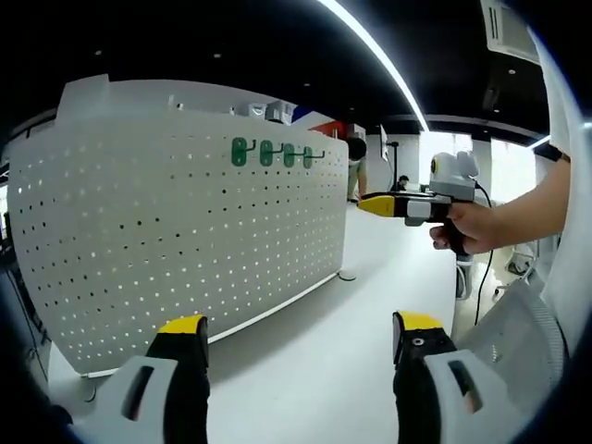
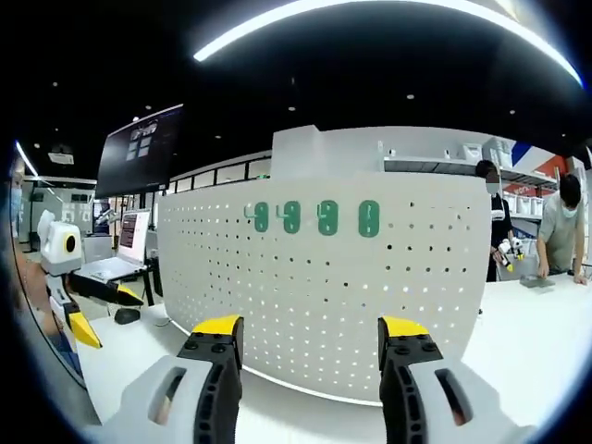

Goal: Insert the hook assembly into the mounting plate slot until the hook locks in place.

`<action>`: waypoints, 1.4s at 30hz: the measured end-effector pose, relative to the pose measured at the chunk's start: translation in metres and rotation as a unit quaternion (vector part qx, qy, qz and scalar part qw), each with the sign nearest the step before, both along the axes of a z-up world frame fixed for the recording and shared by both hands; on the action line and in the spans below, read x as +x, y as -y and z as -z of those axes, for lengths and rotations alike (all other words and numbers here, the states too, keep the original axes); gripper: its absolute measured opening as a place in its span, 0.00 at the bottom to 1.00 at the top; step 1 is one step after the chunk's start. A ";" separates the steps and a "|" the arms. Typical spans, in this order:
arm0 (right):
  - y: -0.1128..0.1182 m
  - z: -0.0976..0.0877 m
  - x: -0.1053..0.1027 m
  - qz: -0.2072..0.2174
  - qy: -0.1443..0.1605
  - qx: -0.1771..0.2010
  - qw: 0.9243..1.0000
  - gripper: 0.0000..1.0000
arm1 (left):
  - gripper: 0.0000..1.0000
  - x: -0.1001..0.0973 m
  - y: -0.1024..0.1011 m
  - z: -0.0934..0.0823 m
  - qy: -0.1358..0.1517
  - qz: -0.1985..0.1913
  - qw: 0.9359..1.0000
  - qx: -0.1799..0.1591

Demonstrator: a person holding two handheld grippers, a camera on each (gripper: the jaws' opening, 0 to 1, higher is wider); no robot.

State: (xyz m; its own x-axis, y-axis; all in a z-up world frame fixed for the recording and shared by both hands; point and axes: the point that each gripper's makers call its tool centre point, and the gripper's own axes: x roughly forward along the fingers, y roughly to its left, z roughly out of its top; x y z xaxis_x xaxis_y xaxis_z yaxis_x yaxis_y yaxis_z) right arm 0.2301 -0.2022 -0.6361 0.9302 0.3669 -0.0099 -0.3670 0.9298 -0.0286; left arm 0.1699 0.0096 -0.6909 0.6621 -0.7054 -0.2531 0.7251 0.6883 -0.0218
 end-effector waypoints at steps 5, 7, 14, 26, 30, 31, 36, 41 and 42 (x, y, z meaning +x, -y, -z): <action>0.001 0.006 -0.010 0.000 -0.002 0.003 1.000 0.57 | 0.85 -0.003 -0.003 0.001 0.000 0.000 1.000 0.002; 0.000 0.008 -0.013 -0.002 -0.004 0.004 1.000 0.57 | 0.85 -0.003 -0.004 0.002 0.001 -0.001 1.000 0.003; -0.001 0.012 -0.023 -0.006 -0.006 0.009 1.000 0.59 | 0.86 -0.005 -0.007 0.003 0.001 -0.003 1.000 -0.001; 0.000 0.025 -0.041 -0.011 -0.018 0.007 1.000 0.60 | 0.88 -0.011 -0.017 0.010 -0.001 -0.011 1.000 0.001; 0.004 0.028 -0.048 -0.005 -0.022 0.013 1.000 0.61 | 0.89 -0.015 -0.018 0.013 -0.002 -0.012 1.000 0.004; 0.005 0.030 -0.050 -0.004 -0.024 0.012 1.000 0.61 | 0.89 -0.015 -0.018 0.014 -0.002 -0.013 1.000 0.002; 0.003 0.036 -0.059 -0.009 -0.028 0.010 1.000 0.62 | 0.90 -0.017 -0.021 0.016 -0.003 -0.018 1.000 0.000; 0.003 0.040 -0.065 -0.011 -0.033 0.010 0.999 0.63 | 0.91 -0.018 -0.028 0.018 -0.001 -0.026 1.000 0.003; 0.003 0.041 -0.066 -0.011 -0.034 0.010 0.999 0.63 | 0.91 -0.018 -0.030 0.019 -0.003 -0.029 1.000 0.002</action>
